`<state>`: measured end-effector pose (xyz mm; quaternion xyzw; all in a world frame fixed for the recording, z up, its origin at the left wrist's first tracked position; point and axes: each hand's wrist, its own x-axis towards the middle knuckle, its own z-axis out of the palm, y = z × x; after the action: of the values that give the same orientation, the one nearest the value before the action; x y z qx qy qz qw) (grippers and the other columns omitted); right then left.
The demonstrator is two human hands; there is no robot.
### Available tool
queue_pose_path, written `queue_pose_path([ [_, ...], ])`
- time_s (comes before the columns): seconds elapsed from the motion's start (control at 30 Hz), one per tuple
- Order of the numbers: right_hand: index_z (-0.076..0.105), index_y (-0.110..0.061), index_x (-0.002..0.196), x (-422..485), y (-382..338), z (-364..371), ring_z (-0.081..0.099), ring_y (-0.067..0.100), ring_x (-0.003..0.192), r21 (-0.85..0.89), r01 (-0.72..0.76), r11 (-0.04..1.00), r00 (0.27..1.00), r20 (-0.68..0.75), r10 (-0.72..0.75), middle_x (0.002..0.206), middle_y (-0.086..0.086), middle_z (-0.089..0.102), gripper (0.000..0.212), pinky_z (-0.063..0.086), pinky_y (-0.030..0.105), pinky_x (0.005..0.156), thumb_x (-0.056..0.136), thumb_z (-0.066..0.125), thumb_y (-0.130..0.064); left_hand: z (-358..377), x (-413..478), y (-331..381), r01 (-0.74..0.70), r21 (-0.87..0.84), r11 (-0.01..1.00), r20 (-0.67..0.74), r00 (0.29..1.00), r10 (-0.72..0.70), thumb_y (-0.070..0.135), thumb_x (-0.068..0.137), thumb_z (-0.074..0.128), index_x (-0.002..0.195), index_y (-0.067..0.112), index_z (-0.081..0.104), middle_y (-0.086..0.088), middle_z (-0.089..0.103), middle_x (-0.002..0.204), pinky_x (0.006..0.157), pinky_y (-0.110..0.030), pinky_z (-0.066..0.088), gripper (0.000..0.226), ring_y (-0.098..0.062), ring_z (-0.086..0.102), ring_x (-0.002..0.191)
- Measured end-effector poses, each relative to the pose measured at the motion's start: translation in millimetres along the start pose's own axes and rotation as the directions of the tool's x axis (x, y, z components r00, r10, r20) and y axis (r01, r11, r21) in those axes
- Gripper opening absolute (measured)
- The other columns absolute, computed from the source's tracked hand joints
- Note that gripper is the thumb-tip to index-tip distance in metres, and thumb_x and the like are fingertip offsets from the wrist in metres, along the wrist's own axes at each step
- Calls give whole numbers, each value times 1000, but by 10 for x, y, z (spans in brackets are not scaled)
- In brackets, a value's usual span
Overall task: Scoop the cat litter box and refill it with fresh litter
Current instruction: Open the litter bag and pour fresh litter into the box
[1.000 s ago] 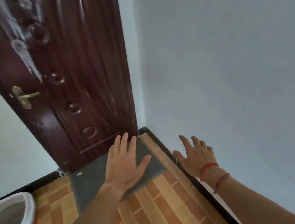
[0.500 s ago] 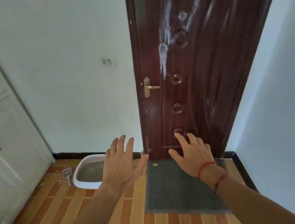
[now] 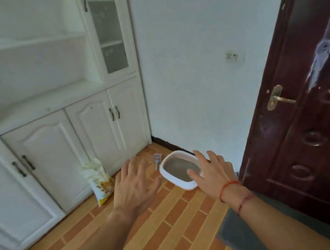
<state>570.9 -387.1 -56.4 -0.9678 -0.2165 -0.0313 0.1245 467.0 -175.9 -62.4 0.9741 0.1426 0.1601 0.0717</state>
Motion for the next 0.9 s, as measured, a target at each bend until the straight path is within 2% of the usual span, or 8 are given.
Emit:
queue_pose_path([
  [0.23, 25, -36, 145, 75, -487, 286, 43, 31, 125, 46, 213, 976, 972, 87, -216, 140, 8, 43, 63, 39, 45, 100, 89, 34, -64, -147, -501, -480, 226, 110, 968, 33, 973, -230, 76, 83, 19, 146, 20, 38, -10, 36, 154, 112, -48, 33, 86, -32, 31, 143],
  [0.37, 26, -36, 146, 51, -925, 508, 39, 31, 128, 56, 306, 951, 939, 145, -311, 144, 9, 39, 63, 38, 47, 101, 90, 34, -63, -153, -727, -839, 296, 131, 946, -3, 955, -298, 73, 86, 25, 140, 19, 44, -10, 44, 147, 105, -47, 40, 78, -30, 38, 137],
  [0.63, 23, -37, 147, 206, -1494, 915, 41, 33, 125, 14, 355, 935, 908, 233, -349, 143, 6, 41, 65, 38, 47, 98, 89, 31, -66, -25, -884, -1448, 383, 110, 917, 39, 921, -389, 72, 87, 28, 145, 19, 39, -10, 39, 152, 111, -48, 35, 80, -32, 33, 142],
  [0.9, 23, -35, 147, 555, -1900, 1059, 43, 33, 124, -40, 366, 930, 908, 233, -347, 141, 11, 43, 65, 40, 46, 97, 90, 31, -64, 84, -682, -1942, 380, 108, 919, 36, 922, -386, 72, 87, 28, 144, 20, 41, -10, 42, 150, 108, -47, 37, 78, -31, 35, 140],
])
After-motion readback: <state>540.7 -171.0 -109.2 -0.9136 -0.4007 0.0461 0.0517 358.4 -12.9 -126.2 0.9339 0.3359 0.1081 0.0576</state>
